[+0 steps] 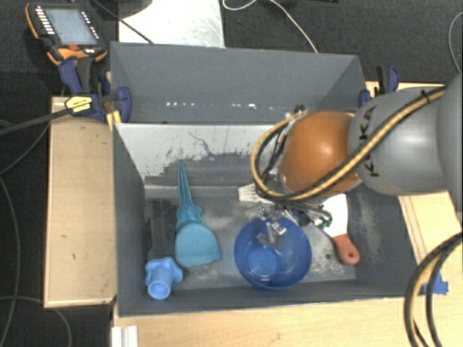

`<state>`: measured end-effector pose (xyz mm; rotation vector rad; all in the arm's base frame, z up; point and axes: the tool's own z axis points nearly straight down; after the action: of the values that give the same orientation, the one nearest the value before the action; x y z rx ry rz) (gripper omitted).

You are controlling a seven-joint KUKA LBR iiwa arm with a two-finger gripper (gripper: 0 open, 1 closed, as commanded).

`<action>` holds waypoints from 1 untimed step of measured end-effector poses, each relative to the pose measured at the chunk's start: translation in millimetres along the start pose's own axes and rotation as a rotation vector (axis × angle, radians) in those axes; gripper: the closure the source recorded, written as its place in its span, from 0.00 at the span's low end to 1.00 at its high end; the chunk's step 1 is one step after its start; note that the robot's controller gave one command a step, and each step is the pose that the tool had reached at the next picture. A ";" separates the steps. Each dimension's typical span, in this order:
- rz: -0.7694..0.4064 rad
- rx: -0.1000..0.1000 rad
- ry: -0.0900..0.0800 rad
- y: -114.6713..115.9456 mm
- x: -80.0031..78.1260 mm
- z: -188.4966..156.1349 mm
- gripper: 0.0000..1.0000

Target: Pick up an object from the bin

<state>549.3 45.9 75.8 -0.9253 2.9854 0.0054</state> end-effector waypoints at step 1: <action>-0.007 -0.002 0.001 2.9 0.6 -95.7 1.00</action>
Offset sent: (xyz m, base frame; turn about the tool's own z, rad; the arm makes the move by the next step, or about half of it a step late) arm -0.0094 -0.0134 -0.0058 -0.0066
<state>545.8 47.1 171.5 -0.9359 2.9840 0.0077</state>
